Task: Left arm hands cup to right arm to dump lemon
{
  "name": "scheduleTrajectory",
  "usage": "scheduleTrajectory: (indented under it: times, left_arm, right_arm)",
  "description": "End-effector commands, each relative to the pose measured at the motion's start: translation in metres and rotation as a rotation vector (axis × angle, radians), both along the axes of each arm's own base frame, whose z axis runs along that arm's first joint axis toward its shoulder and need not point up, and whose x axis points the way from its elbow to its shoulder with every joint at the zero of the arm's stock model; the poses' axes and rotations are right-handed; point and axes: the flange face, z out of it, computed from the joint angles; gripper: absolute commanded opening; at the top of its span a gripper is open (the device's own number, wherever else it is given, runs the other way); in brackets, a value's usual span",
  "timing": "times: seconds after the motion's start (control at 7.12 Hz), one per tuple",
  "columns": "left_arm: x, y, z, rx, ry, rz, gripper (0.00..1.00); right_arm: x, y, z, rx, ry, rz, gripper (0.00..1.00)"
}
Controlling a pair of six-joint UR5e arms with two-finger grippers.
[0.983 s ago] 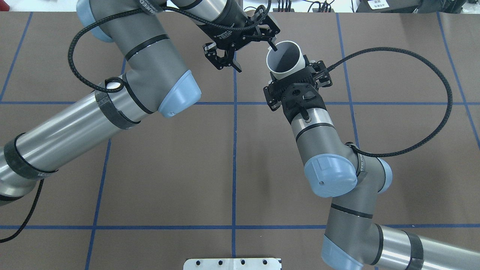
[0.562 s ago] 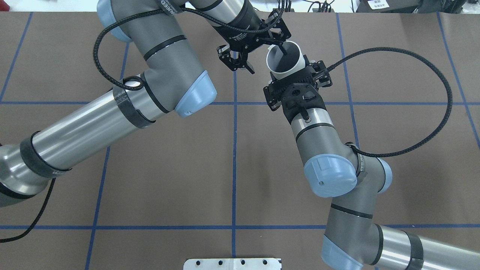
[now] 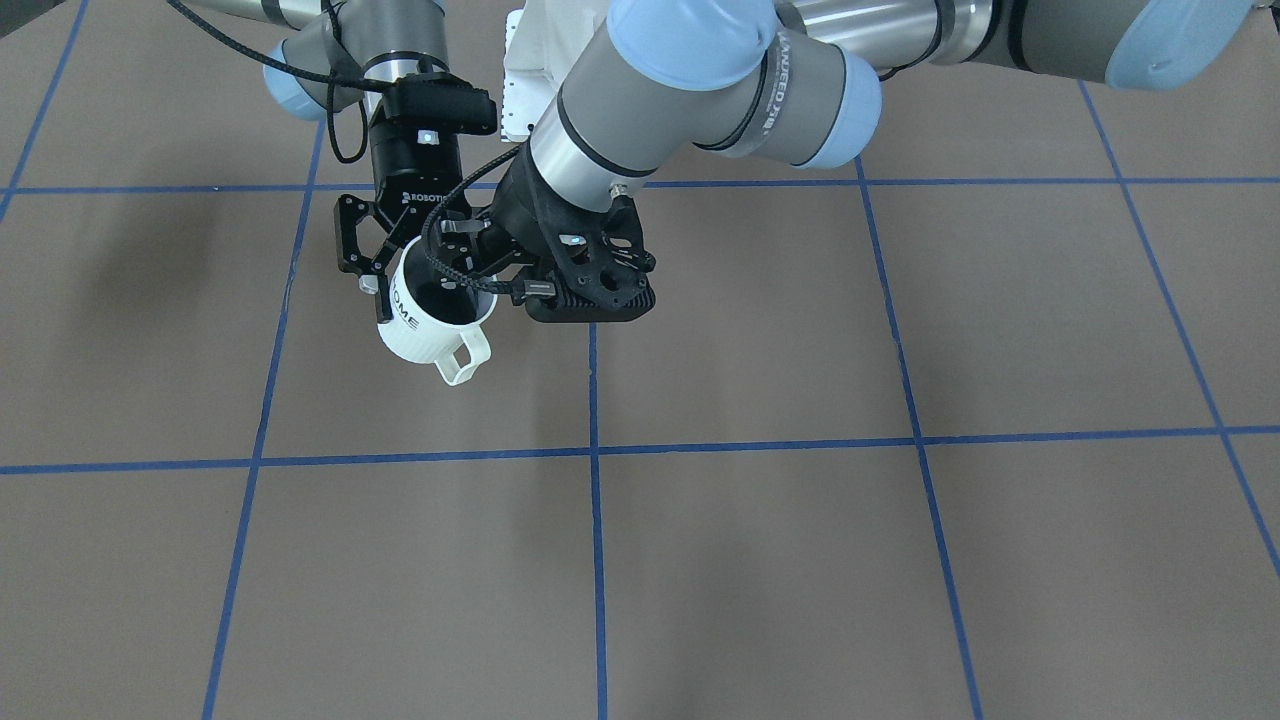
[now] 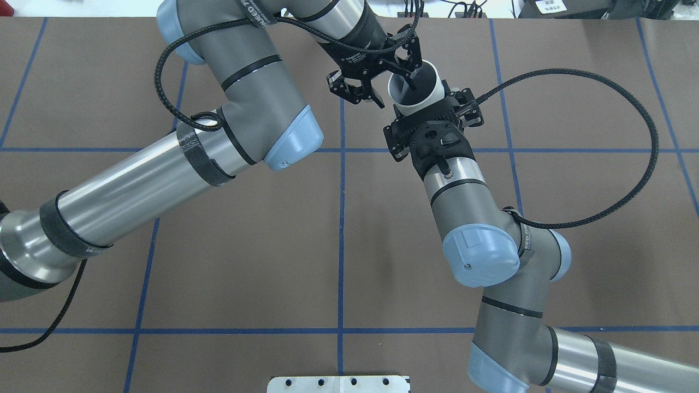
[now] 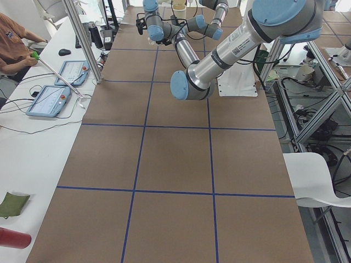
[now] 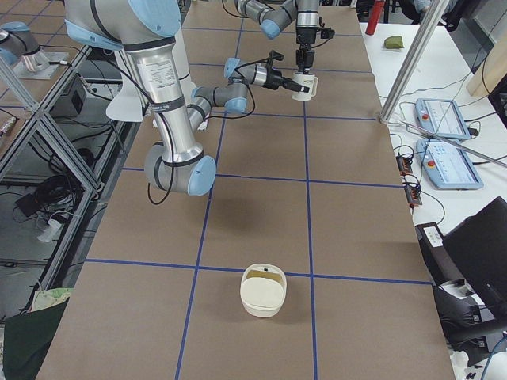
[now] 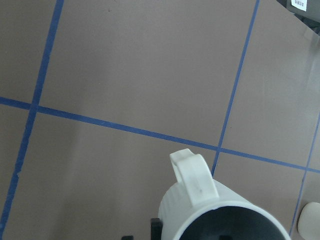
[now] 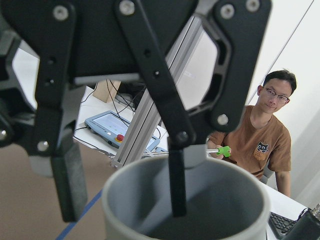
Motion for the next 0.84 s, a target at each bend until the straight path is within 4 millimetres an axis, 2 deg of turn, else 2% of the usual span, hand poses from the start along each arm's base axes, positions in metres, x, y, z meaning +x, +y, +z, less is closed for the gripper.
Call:
scheduleTrajectory:
  times: [0.0, 0.28, 0.7]
  left_arm:
    - [-0.0002, 0.0001, -0.0002, 0.000, 0.001, 0.002, 0.49]
    - [0.0000, 0.0001, 0.0009, 0.000, 0.000, 0.003, 0.43]
    - [0.0001, -0.0001, 0.0020, 0.001, -0.001, 0.004, 0.41]
  right_arm:
    - [-0.0003, -0.0001, 0.0004, 0.000, 0.001, 0.000, 0.29]
    - [0.0003, -0.0008, 0.0004, 0.000, 0.001, 0.002, 0.29]
    - [0.0008, -0.0006, -0.0002, 0.000, 0.000, 0.002, 0.29]
